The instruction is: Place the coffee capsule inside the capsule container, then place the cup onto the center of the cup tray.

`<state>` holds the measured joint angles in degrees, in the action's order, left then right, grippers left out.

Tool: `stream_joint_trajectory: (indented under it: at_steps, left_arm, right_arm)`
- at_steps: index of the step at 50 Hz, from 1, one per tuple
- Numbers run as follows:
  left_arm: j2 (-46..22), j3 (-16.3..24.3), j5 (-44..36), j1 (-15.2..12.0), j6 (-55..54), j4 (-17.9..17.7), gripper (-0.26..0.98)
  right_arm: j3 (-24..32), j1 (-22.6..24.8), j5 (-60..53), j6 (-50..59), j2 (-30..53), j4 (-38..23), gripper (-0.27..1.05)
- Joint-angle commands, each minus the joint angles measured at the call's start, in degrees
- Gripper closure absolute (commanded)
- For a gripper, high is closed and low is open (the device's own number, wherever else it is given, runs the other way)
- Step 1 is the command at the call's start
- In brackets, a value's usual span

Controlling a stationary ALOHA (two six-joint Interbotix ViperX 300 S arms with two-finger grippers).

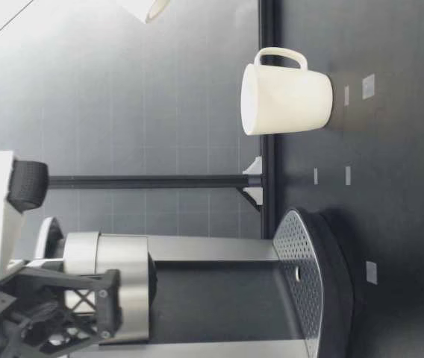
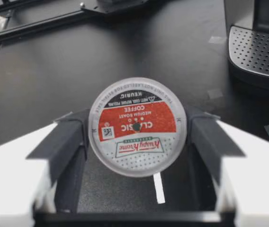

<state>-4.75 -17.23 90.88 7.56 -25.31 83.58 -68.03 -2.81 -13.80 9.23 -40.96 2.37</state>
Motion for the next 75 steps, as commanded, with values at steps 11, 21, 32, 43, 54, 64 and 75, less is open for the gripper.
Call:
stream_joint_trajectory:
  at_steps: [11, 21, 32, 43, 54, 64, 75]
  left_arm:
    - [5.7, 1.8, 0.6, -0.7, 0.5, 3.1, 0.67]
    - [7.6, 2.1, 0.0, -0.9, -0.3, 3.1, 0.67]
    - [11.8, 1.6, -3.3, -2.5, -7.7, 3.1, 0.67]
    - [15.9, 0.3, -8.1, -4.1, -13.3, 1.0, 0.67]
    - [21.1, -2.1, -18.0, -8.3, -22.7, -4.3, 0.67]
    - [26.5, -6.8, -22.3, -11.3, -27.8, -6.2, 0.67]
    - [29.7, -9.3, -23.5, -13.3, -29.5, -6.2, 0.67]
  right_arm:
    - [1.3, -0.2, -0.4, 0.2, -0.1, 0.0, 0.2]
    - [1.4, -0.1, -0.4, 0.3, 0.0, 0.1, 0.2]
    - [1.5, -0.1, -0.4, 0.4, 0.2, 0.1, 0.2]
    - [1.8, -0.2, -0.5, 0.4, 0.3, 0.1, 0.2]
    - [1.8, -0.1, -0.5, 0.5, 0.4, 0.2, 0.2]
    - [2.1, -0.1, -0.5, 0.4, 0.4, 0.3, 0.2]
    - [2.6, -0.1, -0.5, 0.4, 1.1, 0.3, 0.2]
